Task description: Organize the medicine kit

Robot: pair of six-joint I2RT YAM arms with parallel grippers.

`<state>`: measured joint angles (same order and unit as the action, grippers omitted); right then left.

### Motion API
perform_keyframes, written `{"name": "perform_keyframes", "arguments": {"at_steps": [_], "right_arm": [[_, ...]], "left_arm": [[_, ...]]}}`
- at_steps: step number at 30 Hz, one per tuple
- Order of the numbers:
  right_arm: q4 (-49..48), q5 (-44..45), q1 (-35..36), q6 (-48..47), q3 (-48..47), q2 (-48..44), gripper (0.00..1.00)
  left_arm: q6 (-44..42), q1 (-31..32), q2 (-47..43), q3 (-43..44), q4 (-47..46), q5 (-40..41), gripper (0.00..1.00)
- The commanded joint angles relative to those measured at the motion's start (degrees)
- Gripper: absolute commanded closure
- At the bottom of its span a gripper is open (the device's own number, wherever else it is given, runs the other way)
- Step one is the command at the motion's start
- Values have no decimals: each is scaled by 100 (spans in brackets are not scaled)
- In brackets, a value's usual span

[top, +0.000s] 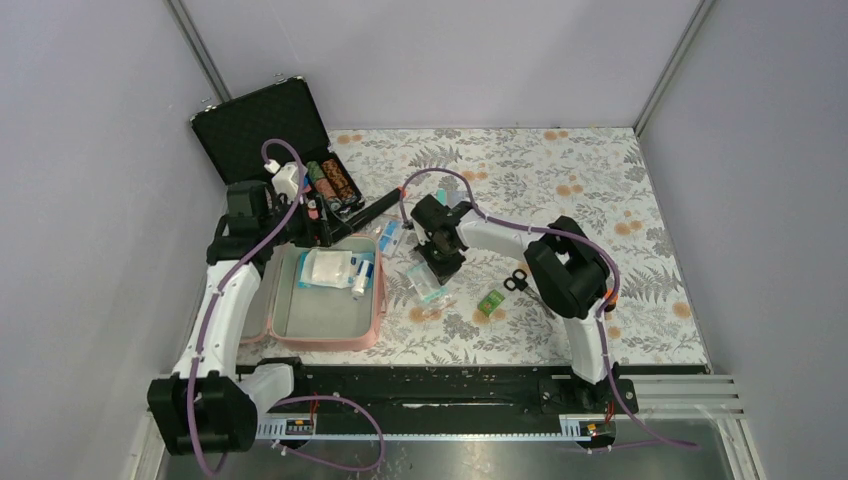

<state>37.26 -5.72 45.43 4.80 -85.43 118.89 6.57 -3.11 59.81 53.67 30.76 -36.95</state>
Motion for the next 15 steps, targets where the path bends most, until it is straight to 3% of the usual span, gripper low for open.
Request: {"name": "perform_keyframes", "arguments": {"at_steps": [1,5,9,11,14,15], "right_arm": [[62,-351,12,-134,499,-480,100],[-63,-427,-10,-160,862,-1271,100],[-313,-490,-10,4,1097,-1440,100],[-331,-510,-3,54,1094,-1285,87],[-331,-538,-10,155,1092,-1012,55],[-343,-541,-8,183,1071,-908,49]], "left_arm": [[780,-12,392,-176,-1087,-626,21],[787,185,791,-123,-1143,-645,22],[857,285,958,-119,-1225,-573,22],[902,281,943,-120,-1256,-568,22],[830,285,723,-165,-1244,-496,23],[798,285,619,-202,-1266,-463,22]]}}
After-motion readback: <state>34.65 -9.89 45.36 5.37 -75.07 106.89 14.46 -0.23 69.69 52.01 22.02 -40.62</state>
